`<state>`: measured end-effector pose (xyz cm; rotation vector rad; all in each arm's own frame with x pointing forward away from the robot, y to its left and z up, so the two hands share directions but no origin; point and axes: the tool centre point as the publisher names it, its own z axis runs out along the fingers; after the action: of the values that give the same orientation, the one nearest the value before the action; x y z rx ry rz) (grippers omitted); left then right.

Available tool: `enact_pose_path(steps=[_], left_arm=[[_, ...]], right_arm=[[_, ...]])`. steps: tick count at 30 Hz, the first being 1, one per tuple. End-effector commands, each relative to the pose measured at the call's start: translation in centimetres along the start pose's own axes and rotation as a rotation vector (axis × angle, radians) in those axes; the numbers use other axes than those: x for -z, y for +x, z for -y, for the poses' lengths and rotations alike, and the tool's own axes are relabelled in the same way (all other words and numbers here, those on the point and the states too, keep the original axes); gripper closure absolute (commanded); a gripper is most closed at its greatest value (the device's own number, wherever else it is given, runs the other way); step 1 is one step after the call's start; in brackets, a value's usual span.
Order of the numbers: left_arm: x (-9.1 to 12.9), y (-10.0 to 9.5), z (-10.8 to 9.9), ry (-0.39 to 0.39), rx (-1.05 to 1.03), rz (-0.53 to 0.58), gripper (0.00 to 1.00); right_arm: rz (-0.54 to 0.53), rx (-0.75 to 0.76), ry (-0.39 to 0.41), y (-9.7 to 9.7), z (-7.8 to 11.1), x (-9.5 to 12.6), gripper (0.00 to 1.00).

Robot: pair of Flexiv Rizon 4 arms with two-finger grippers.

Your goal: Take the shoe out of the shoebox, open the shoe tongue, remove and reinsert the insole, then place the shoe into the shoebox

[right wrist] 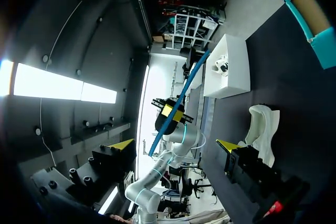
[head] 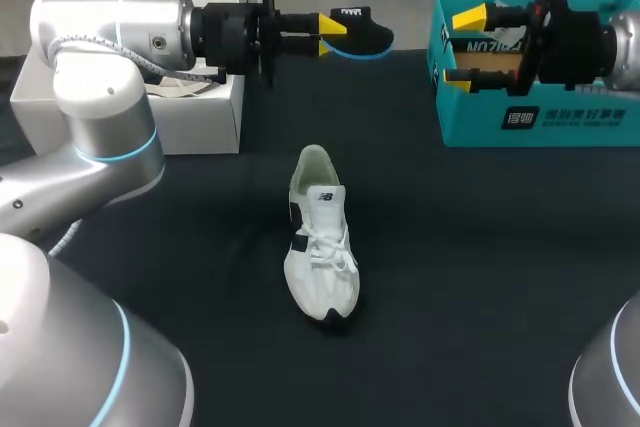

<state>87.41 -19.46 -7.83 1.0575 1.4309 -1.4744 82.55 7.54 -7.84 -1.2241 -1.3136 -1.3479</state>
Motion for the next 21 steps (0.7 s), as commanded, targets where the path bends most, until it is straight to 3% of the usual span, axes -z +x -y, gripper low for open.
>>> enact_pose_path(steps=[1,7,12,21], left_arm=[[-0.17,0.18,-0.23,0.001,-0.036,-0.014,1.00],[-0.42,0.62,-0.01,-0.009,-0.290,-0.016,1.00],[-0.53,0.91,0.44,0.059,-0.410,0.007,1.00],[-1.06,0.84,0.22,0.066,-0.401,-0.028,1.00]], right_arm=[[0.002,-0.001,-0.001,0.00,-0.01,-0.14,0.00],[0.002,-0.001,-0.001,0.00,-0.01,-0.14,0.00],[0.002,-0.001,-0.001,0.00,-0.01,-0.14,0.00],[0.002,-0.001,-0.001,0.00,-0.01,-0.14,0.00]])
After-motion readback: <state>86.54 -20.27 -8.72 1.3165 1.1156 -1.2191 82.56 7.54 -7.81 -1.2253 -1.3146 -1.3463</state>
